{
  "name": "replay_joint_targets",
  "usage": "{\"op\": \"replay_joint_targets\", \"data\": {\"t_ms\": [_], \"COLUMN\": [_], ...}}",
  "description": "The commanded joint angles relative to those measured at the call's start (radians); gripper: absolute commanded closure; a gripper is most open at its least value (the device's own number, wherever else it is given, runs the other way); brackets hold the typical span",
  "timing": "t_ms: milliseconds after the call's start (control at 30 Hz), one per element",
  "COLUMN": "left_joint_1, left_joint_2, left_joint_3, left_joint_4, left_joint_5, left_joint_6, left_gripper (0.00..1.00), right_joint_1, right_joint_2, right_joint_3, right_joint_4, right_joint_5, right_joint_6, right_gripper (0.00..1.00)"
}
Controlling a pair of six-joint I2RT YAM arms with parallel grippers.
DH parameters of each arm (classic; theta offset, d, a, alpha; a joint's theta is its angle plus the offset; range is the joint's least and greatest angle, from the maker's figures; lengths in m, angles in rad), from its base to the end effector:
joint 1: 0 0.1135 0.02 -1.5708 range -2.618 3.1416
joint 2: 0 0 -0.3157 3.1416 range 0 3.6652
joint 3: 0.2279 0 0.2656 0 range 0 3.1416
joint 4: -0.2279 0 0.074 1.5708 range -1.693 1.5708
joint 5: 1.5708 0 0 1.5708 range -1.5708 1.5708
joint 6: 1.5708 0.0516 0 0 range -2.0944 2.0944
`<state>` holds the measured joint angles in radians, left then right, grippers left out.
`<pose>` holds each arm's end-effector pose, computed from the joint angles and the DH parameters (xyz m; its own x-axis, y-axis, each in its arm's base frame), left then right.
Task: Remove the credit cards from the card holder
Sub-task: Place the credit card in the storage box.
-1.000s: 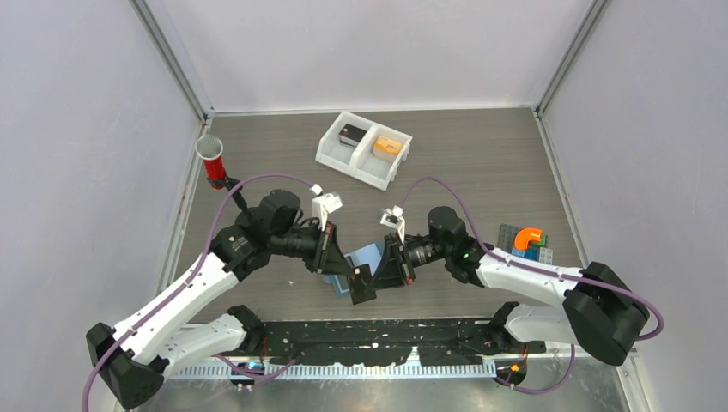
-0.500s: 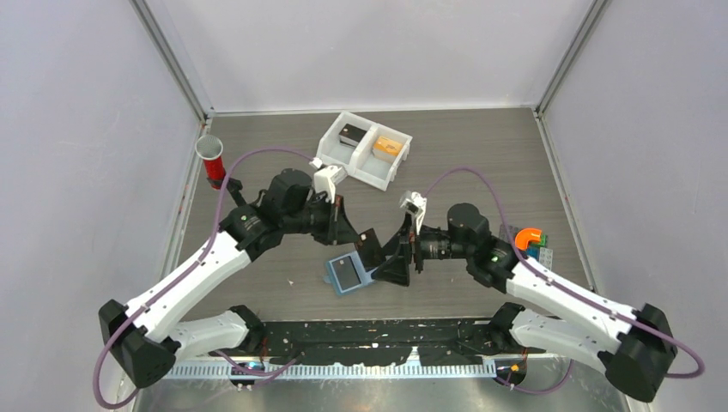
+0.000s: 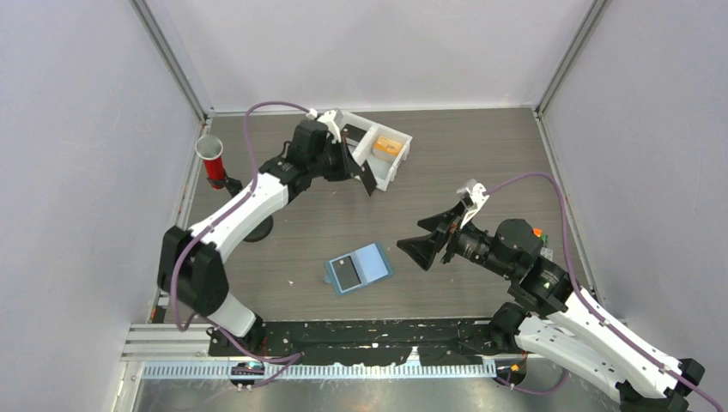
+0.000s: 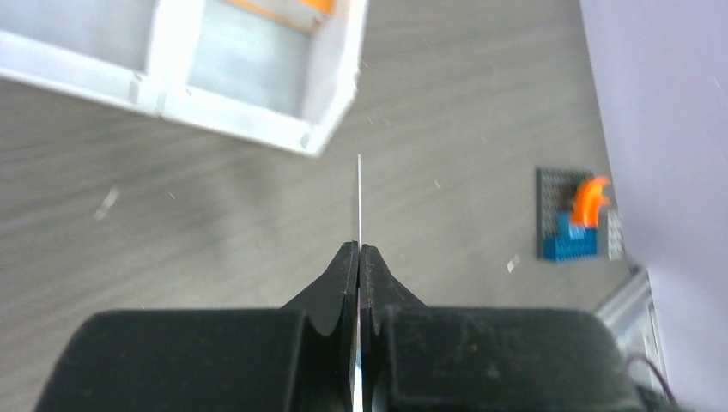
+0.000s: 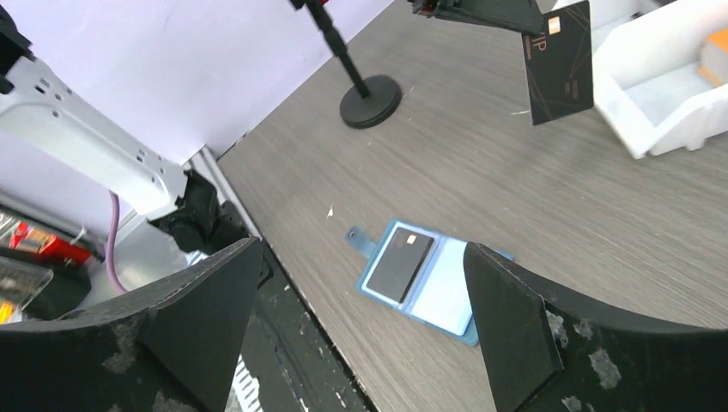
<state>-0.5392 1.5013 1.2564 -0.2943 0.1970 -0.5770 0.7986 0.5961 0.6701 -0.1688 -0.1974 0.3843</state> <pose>0.3128 -0.1989 0.3599 -0.7226 -0.1911 -0.6644 0.3025 0.7768 -0.5523 0.0879 0.1048 0.3579 -0.3757 0.1412 -0.9159 -0.7527 0.5300 0.3904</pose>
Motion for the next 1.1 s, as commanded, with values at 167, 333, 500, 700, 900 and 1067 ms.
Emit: {"op": "replay_joint_targets", "data": {"t_ms": [167, 333, 500, 700, 900, 1067], "left_joint_1": [0.121, 0.159, 0.185, 0.232, 0.263, 0.280], "left_joint_2": [0.256, 0.349, 0.465, 0.557, 0.667, 0.713], "left_joint_3": [0.229, 0.328, 0.454, 0.522, 0.668, 0.720], "left_joint_4": [0.215, 0.264, 0.251, 0.289, 0.260, 0.230], "left_joint_5": [-0.033, -0.029, 0.019, 0.057, 0.134, 0.130], "left_joint_6": [-0.048, -0.070, -0.064, -0.078, -0.047, -0.014], "left_gripper": [1.00, 1.00, 1.00, 1.00, 1.00, 1.00], "right_joint_1": [0.004, 0.004, 0.004, 0.004, 0.004, 0.004], "right_joint_2": [0.006, 0.076, 0.114, 0.154, 0.176, 0.191], "right_joint_3": [0.025, 0.055, 0.062, 0.068, 0.086, 0.087], "right_joint_4": [-0.008, -0.008, -0.006, -0.009, -0.024, -0.025], "right_joint_5": [0.155, 0.146, 0.158, 0.165, 0.177, 0.193], "right_joint_6": [0.033, 0.034, 0.036, 0.039, 0.043, 0.046], "right_gripper": [0.04, 0.05, 0.05, 0.05, 0.05, 0.05]}}
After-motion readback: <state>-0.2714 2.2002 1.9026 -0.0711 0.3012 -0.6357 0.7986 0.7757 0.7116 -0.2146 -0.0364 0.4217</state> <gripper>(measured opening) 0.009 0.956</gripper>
